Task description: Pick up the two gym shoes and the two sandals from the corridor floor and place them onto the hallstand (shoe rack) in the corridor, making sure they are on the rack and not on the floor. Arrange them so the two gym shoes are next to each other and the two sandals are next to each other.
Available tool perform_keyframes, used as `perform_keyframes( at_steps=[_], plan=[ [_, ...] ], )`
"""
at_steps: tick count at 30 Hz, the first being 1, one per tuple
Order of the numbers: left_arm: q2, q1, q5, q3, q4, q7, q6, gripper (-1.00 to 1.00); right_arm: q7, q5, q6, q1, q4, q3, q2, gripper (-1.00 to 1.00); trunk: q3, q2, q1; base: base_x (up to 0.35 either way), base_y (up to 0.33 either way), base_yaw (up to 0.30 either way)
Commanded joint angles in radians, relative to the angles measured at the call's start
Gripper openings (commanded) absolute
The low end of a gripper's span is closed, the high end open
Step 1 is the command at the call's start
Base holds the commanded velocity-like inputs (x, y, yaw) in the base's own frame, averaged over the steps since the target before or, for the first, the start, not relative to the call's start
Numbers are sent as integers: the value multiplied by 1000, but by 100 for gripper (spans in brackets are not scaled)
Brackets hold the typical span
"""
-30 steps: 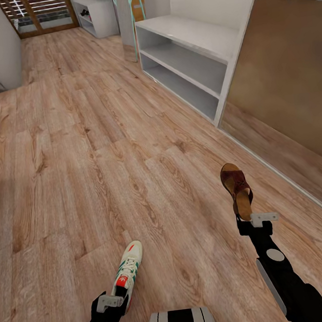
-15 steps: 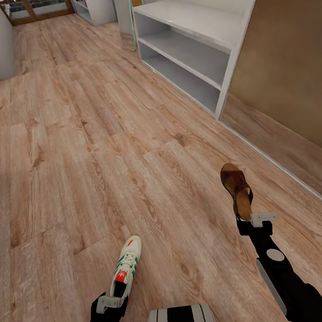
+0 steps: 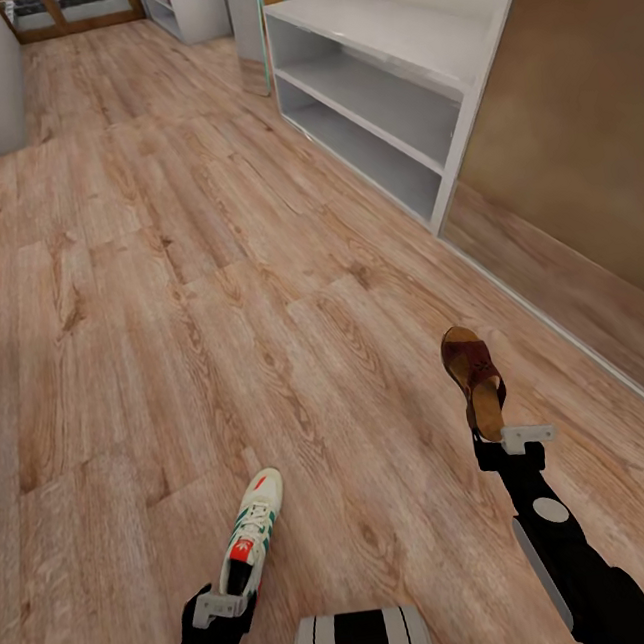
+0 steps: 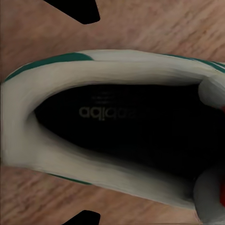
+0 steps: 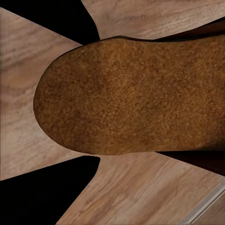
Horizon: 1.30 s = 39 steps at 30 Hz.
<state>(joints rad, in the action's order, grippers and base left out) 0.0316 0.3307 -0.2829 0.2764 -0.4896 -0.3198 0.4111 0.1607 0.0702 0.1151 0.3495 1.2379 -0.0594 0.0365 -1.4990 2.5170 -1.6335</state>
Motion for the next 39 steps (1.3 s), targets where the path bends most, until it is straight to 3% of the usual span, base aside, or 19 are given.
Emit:
perform_keyframes(
  at_steps=[1,4,19,25,39],
  plan=[
    [-1,1,-9,9,2,-7,11,100,4,8,8,0,2,1,0,-100,-5,1,0,0,0,0],
    [-1,1,-9,9,5,-7,18,100,5,8,7,0,2,1,0,-100,-16,1,-2,0,0,0],
    [0,1,-9,10,7,-7,23,100,4,8,8,0,2,1,0,-100,-16,1,-2,0,0,0],
    [1,1,-9,10,6,-7,24,100,4,8,8,0,2,1,0,-100,-39,3,-4,0,0,0],
    [1,1,-9,10,7,-6,25,100,4,8,7,0,2,1,0,-100,-39,3,-4,0,0,0]
  ],
)
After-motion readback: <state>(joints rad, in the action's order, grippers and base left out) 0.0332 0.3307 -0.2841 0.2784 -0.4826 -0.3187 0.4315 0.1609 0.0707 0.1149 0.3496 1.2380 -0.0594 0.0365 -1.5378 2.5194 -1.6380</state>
